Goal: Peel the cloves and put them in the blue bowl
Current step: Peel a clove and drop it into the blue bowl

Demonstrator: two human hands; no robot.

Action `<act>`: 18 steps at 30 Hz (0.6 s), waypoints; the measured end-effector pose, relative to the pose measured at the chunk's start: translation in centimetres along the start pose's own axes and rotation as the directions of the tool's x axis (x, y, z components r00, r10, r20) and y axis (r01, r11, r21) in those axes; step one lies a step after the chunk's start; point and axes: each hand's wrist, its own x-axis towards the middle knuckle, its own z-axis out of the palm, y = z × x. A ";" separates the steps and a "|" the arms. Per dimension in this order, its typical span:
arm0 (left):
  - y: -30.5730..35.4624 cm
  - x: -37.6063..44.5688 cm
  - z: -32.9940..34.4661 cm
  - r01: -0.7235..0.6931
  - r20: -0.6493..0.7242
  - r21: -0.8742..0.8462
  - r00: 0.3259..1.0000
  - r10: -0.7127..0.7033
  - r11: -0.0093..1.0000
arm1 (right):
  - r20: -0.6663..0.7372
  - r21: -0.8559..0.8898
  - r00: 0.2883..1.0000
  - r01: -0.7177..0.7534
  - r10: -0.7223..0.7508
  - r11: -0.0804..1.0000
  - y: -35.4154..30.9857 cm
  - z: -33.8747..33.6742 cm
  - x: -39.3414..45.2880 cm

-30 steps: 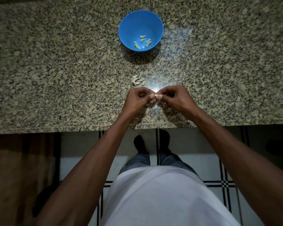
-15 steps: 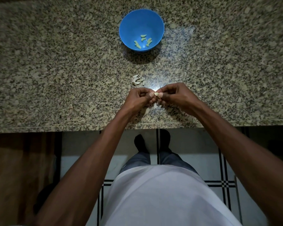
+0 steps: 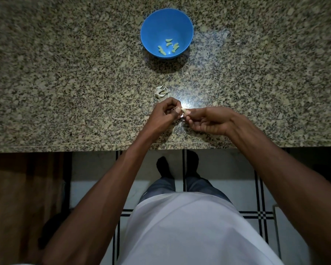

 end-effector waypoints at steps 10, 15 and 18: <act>-0.1 -1.0 0.1 -0.095 -0.005 0.076 0.995 0.095 0.993 | 0.022 -0.010 0.997 -0.069 0.069 0.998 0.0 0.2 -0.4; 0.2 -1.0 0.0 -0.144 -0.005 0.179 0.989 0.147 0.973 | 0.023 -0.075 0.998 -0.049 0.051 0.996 -0.4 0.4 -1.0; 0.1 -1.2 0.1 -0.147 -0.049 0.216 0.986 0.161 0.965 | -0.019 -0.311 0.994 0.095 -0.106 0.946 -0.4 0.5 -0.6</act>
